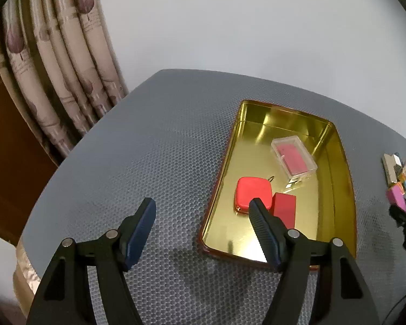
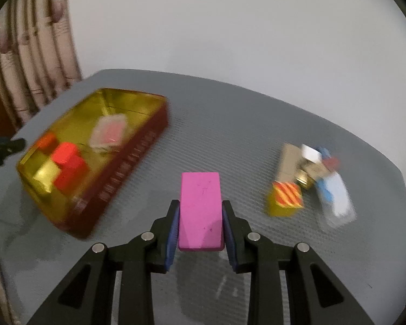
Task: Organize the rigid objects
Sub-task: 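Carry the pink block into the tin with the right tool and release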
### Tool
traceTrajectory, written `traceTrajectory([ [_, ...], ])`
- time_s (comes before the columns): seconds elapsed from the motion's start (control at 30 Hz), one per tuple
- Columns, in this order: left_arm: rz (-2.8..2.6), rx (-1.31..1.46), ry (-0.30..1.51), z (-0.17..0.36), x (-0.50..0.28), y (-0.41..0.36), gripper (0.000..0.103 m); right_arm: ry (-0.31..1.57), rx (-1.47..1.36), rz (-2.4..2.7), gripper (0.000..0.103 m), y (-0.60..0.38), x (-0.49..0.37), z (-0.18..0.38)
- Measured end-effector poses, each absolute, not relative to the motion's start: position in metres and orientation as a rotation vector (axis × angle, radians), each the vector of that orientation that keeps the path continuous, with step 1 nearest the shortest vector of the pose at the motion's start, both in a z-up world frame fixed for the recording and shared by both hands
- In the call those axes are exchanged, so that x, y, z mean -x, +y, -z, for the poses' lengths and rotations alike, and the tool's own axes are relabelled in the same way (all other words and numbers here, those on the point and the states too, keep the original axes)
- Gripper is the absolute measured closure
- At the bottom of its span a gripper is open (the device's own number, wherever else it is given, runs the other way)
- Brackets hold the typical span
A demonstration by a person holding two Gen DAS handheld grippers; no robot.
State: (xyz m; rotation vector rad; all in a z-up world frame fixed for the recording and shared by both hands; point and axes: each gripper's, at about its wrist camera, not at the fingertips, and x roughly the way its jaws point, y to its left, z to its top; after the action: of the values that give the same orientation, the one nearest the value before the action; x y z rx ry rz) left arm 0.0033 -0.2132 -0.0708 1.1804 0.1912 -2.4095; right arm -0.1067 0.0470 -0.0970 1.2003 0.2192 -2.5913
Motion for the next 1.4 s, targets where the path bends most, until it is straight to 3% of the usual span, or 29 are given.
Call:
traceTrajectory([
  [0.13, 2.389, -1.165, 0.212, 0.069, -0.005, -0.223, 0.034, 0.250, -1.157, 2.535, 0.073, 0.013, 0.103, 0.060],
  [0.43, 2.289, -1.170, 0.317, 0.074, -0.008, -0.249, 0.034, 0.294, -1.115, 2.445, 0.073, -0.050, 0.110, 0.035],
  [0.9, 2.249, -1.187, 0.377, 0.080, -0.010, -0.264, 0.034, 0.449, -1.255, 2.387, 0.073, -0.102, 0.133, 0.069],
  [1.4, 2.245, -1.207, 0.381, 0.082, -0.009, -0.266, 0.034, 0.484, -1.302, 2.373, 0.073, -0.118, 0.139, 0.092],
])
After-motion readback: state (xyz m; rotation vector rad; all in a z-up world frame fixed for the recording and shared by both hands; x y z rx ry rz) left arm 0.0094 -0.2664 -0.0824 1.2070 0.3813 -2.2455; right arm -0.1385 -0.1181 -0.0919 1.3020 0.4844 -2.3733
